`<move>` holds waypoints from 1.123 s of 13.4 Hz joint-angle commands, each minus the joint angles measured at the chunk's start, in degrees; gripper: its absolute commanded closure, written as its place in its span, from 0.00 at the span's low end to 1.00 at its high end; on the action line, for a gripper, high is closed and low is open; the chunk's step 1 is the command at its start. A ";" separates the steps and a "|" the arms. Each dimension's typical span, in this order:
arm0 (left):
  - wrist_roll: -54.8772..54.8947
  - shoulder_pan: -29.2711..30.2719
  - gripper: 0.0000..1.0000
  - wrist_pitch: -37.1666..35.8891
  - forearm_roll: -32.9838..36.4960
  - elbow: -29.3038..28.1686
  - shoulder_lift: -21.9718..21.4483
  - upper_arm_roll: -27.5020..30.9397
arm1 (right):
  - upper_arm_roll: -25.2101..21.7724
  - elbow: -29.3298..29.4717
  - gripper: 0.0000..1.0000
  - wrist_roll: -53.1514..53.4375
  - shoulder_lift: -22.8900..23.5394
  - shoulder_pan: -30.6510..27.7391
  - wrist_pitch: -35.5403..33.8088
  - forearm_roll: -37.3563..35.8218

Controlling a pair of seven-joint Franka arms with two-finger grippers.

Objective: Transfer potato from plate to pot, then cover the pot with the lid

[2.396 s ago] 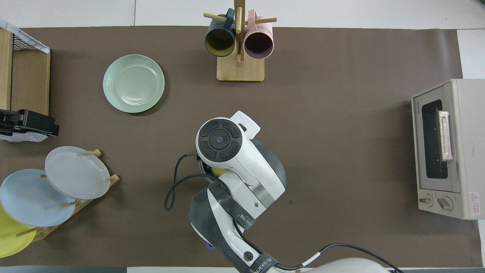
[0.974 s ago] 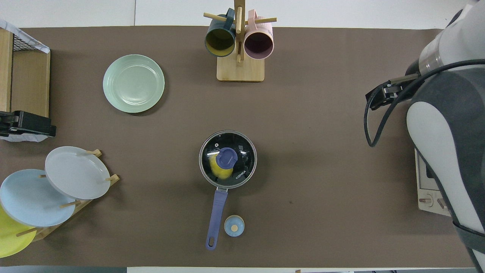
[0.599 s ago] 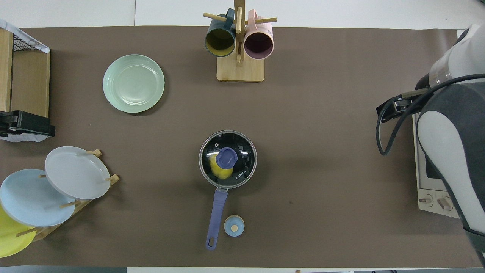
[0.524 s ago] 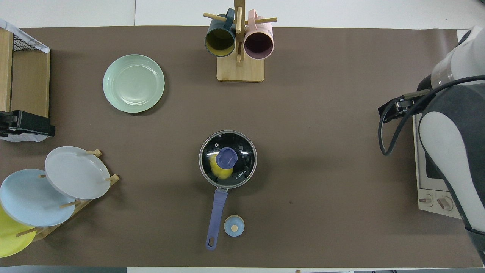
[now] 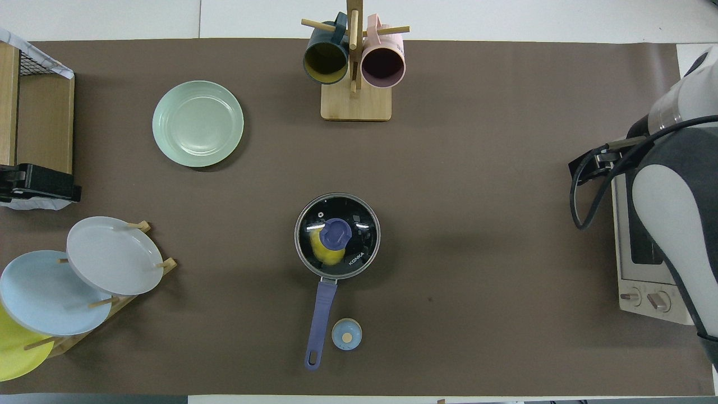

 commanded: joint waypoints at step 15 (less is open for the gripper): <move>-0.27 -0.24 0.00 1.38 -0.21 -1.96 -1.54 0.24 | 2.29 -7.15 0.00 -1.47 -4.89 -4.77 2.81 2.05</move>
